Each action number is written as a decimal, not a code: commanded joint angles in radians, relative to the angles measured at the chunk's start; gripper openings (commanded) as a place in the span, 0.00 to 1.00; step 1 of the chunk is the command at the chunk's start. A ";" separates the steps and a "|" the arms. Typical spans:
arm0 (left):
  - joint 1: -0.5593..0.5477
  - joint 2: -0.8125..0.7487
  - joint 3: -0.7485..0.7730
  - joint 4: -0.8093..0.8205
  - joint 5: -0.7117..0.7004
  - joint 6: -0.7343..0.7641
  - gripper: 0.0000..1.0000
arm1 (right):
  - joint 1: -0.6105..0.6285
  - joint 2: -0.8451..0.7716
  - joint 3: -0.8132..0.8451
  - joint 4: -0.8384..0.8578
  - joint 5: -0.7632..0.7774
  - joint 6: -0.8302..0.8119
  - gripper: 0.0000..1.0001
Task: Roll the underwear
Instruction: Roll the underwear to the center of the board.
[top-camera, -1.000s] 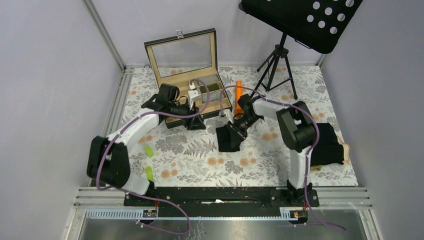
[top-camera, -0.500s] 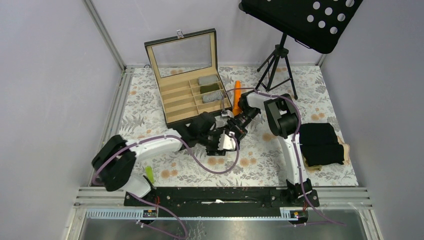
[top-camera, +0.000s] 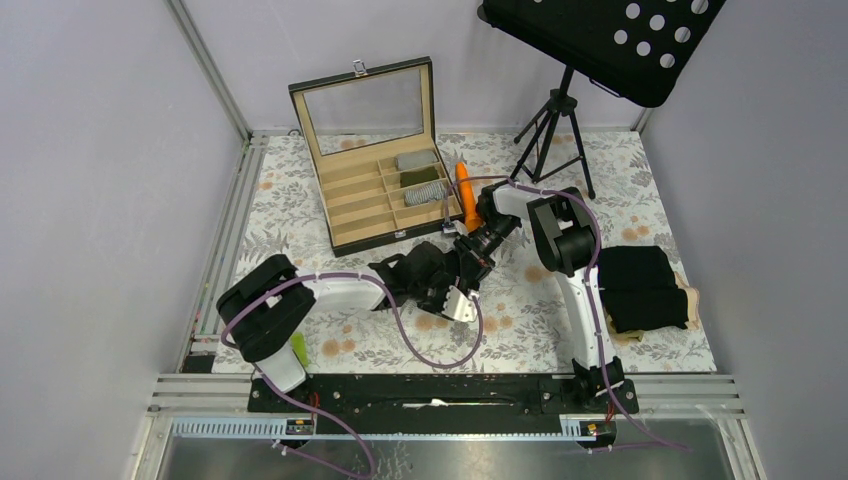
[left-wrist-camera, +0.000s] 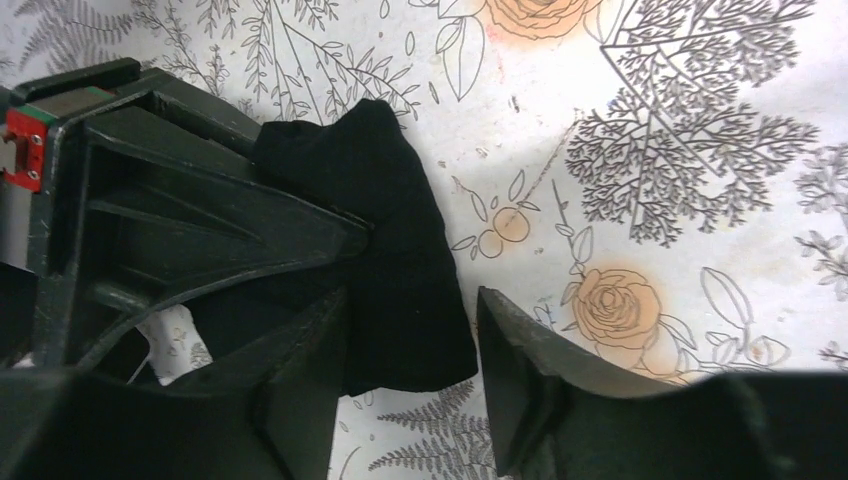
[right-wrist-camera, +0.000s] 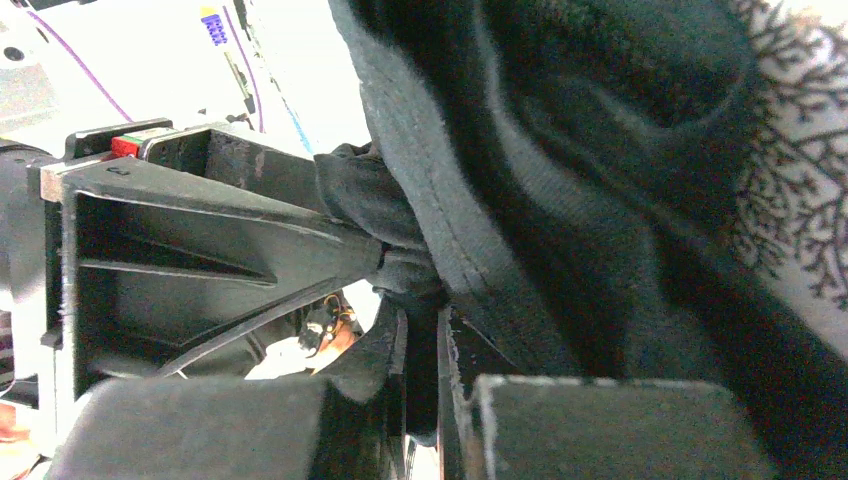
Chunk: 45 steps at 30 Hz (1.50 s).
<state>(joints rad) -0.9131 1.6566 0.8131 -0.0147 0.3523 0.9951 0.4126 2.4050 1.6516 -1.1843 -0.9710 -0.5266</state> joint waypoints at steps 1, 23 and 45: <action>-0.015 0.046 -0.043 0.044 -0.088 0.039 0.40 | 0.013 0.074 -0.026 0.112 0.204 -0.051 0.03; 0.098 0.250 0.368 -0.697 0.418 -0.043 0.04 | -0.101 -1.037 -0.453 0.910 0.583 0.178 1.00; 0.275 0.815 0.959 -1.285 0.936 -0.166 0.02 | -0.065 -1.587 -1.156 0.803 0.357 -0.297 0.63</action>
<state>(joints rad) -0.6281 2.4310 1.7912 -1.3098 1.2770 0.9295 0.3107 0.6956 0.4477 -0.3485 -0.4686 -0.7345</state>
